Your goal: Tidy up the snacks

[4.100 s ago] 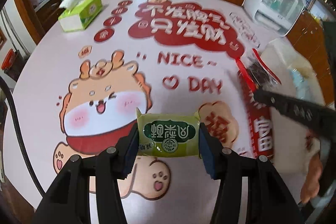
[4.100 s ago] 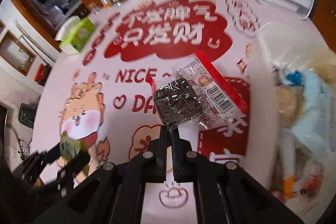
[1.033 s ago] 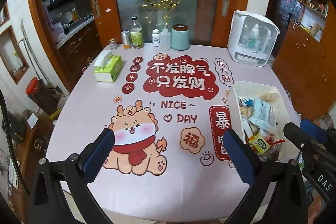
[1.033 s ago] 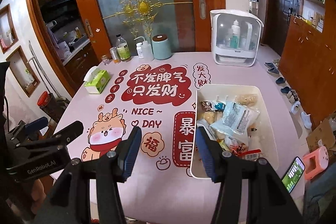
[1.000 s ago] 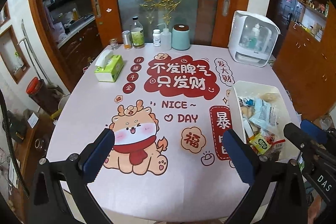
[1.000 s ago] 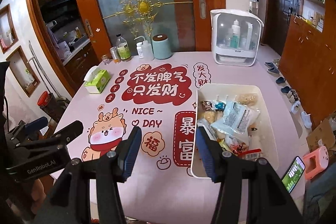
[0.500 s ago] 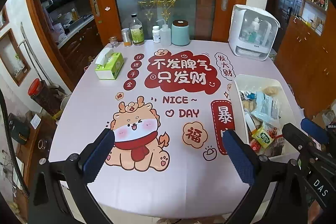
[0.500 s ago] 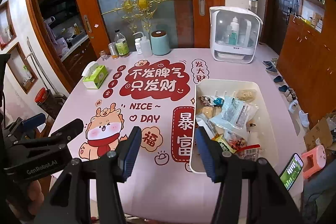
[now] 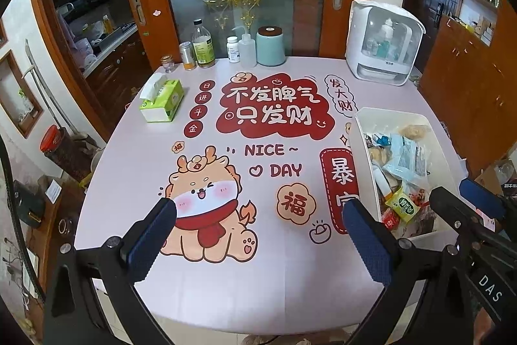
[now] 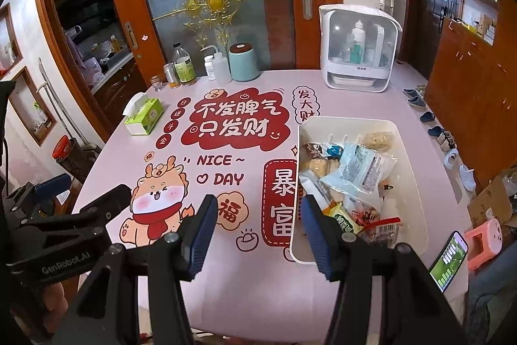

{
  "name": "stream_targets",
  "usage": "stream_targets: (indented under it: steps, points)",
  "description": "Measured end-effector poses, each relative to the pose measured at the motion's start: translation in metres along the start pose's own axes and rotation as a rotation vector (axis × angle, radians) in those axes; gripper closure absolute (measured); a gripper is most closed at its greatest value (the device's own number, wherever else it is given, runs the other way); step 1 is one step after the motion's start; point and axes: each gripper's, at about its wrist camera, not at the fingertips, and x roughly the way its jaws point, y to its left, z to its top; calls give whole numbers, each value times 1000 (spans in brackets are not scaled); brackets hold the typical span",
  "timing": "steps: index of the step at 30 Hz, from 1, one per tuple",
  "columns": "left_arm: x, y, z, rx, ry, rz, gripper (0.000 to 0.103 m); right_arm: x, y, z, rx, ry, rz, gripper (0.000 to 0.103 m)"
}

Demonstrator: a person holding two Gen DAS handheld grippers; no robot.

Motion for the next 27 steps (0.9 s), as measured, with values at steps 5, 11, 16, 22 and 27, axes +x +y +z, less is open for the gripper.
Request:
stream_targets:
  steps: [5,11,16,22,27]
  points:
    - [4,0,-1,5,7,-6,1,0,0,0,2,0,0,49]
    - [5,1,-2,10,13,-13,1,0,0,0,1,0,1,49]
    - [5,1,-1,10,15,-13,1,0,0,0,2,1,1,49]
    - [5,0,-2,12,16,-14,1,4,-2,-2,2,9,3,49]
    - [5,0,-1,10,16,-13,1,6,-2,-3,2,11,4,49]
